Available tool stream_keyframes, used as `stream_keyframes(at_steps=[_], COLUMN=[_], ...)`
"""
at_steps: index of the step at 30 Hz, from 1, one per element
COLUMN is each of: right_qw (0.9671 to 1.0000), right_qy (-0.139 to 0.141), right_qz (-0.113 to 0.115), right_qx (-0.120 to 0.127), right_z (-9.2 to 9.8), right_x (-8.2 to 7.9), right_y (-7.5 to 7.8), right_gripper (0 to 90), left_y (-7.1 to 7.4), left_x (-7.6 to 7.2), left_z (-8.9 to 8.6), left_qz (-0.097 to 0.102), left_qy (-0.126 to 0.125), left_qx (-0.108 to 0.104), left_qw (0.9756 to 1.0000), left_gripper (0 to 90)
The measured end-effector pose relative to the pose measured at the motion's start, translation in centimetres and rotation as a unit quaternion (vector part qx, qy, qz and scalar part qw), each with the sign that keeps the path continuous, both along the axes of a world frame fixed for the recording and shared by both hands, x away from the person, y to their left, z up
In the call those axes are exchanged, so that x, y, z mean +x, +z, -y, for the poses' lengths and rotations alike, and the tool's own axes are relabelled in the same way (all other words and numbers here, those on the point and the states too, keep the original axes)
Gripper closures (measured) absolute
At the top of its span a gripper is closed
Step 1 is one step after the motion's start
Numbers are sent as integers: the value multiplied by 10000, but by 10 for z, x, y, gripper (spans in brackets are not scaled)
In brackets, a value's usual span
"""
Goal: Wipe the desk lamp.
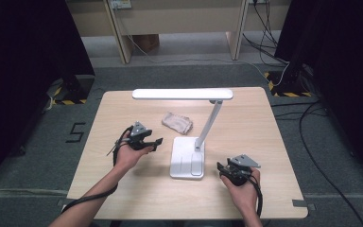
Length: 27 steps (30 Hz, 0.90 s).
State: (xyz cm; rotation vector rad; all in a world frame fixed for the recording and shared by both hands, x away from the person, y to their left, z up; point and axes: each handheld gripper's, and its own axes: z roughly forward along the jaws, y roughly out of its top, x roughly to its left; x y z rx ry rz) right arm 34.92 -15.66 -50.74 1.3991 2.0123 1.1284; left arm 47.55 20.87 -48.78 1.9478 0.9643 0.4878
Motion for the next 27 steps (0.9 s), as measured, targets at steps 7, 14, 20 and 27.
stream_keyframes(at_steps=[7, 14, 20, 27], right_qw=[10000, 9999, 9999, 9998], right_qy=[77, 117, 124, 160], right_qz=[29, 43, 21, 15], right_qx=[2, 24, 59, 74], right_z=[-2, -3, -2, -2], right_x=[1, 3, 2, 1], right_y=[2, 2, 0, 0], right_gripper=[521, 521, 521, 521], left_y=[-3, -9, -7, -4], left_x=[44, 76, 94, 111], left_z=[15, 29, 40, 51], left_qz=[-145, -273, -304, -293], left_qy=[85, 80, 127, 179], left_qx=[129, 224, 187, 370], left_qw=[9998, 9993, 9993, 9987], left_gripper=[325, 320, 311, 300])
